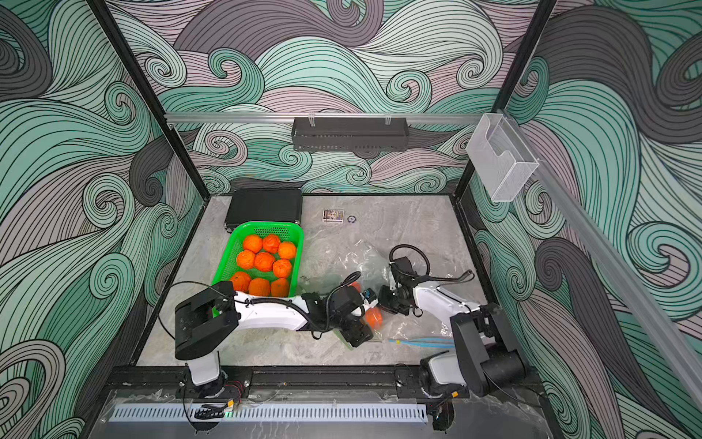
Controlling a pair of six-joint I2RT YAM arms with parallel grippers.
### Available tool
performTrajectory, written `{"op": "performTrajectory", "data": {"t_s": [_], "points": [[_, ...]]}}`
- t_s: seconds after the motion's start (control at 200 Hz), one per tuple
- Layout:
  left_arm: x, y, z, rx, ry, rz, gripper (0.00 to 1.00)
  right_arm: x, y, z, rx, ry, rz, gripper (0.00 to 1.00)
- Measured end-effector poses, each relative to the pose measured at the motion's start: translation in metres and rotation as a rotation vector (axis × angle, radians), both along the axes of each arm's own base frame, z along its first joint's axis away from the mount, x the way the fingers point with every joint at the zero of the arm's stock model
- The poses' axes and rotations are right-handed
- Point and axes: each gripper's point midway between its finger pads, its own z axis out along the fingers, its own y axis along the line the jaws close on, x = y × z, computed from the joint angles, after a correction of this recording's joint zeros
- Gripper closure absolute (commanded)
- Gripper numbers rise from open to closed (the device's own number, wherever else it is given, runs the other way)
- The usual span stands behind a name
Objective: Open the zip-top bag and take out the orange
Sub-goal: Pick up the orange from the zipper food storage bag.
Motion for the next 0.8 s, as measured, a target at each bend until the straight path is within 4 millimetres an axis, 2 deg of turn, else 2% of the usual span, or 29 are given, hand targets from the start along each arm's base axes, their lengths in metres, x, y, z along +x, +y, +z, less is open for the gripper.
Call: {"op": "performTrajectory", "data": {"t_s": [0.15, 0.26, 0.39, 0.465, 0.52, 0.63, 0.801], "points": [[0.005, 0.007, 0.007, 0.012, -0.038, 0.018, 0.26, 0.001, -0.002, 0.0, -0.005, -0.004, 0.003, 1.0], [0.008, 0.007, 0.001, 0.034, -0.046, 0.029, 0.39, 0.001, -0.002, 0.0, -0.006, -0.006, 0.005, 1.0], [0.015, 0.001, -0.009, 0.057, -0.055, 0.04, 0.46, 0.0, -0.003, 0.0, -0.009, -0.007, 0.008, 1.0], [0.017, -0.001, -0.017, 0.071, -0.054, 0.043, 0.46, 0.0, -0.002, 0.0, -0.007, -0.008, 0.012, 1.0], [0.017, -0.001, -0.022, 0.081, -0.051, 0.043, 0.41, 0.0, -0.002, 0.001, -0.006, -0.009, 0.017, 1.0], [0.02, -0.008, -0.019, 0.063, -0.056, 0.047, 0.26, 0.0, -0.001, 0.001, 0.003, -0.008, 0.022, 1.0], [0.02, -0.012, -0.015, 0.044, -0.054, 0.045, 0.2, -0.002, 0.007, -0.001, 0.046, 0.012, 0.043, 1.0]]}}
